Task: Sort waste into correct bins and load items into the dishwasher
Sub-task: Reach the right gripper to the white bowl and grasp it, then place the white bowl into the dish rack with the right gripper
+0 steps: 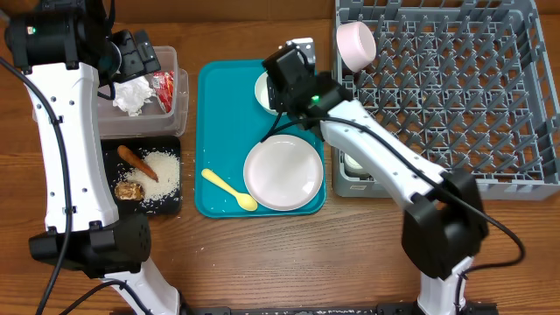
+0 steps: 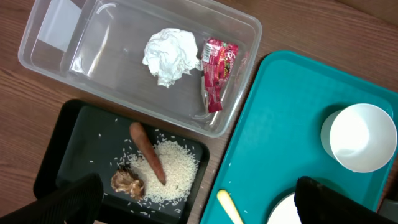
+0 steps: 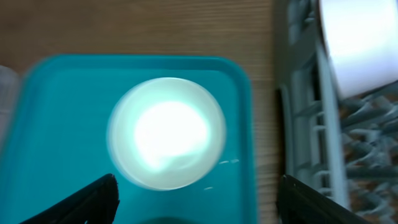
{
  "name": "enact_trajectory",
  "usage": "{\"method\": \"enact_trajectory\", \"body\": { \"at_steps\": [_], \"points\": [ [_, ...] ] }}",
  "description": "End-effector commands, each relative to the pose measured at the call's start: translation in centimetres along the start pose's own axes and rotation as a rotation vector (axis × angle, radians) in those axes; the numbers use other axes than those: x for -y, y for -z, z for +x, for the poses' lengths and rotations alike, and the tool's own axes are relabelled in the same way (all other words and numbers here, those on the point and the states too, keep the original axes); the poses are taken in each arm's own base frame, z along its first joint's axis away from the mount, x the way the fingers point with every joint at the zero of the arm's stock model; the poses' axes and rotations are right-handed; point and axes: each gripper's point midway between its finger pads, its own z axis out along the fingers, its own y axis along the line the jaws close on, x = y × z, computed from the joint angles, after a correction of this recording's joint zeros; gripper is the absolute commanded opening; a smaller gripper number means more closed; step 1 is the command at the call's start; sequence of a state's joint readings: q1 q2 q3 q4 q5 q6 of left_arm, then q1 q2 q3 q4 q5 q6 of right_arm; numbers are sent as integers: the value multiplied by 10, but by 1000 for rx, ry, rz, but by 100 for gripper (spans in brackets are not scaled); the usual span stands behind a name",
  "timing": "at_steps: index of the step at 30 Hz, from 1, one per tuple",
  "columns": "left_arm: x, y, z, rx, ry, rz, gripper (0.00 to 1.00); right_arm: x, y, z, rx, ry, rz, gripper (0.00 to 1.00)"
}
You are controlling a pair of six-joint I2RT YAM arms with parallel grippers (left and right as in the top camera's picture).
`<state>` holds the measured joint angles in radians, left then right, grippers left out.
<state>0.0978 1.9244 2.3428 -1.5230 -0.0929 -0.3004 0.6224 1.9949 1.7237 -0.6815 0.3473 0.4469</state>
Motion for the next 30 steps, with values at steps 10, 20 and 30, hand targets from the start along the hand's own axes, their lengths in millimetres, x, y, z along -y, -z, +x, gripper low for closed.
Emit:
{"method": "enact_trajectory", "body": {
  "at_steps": [10, 20, 30],
  "points": [
    [3, 5, 1, 8, 2, 13, 100, -19, -61, 39, -183, -395, -131, 61],
    [3, 5, 1, 8, 2, 13, 100, 7, -86, 60, -245, -431, -41, 53],
    [3, 5, 1, 8, 2, 13, 100, 14, -108, 80, -289, -449, -9, 24]
  ]
}}
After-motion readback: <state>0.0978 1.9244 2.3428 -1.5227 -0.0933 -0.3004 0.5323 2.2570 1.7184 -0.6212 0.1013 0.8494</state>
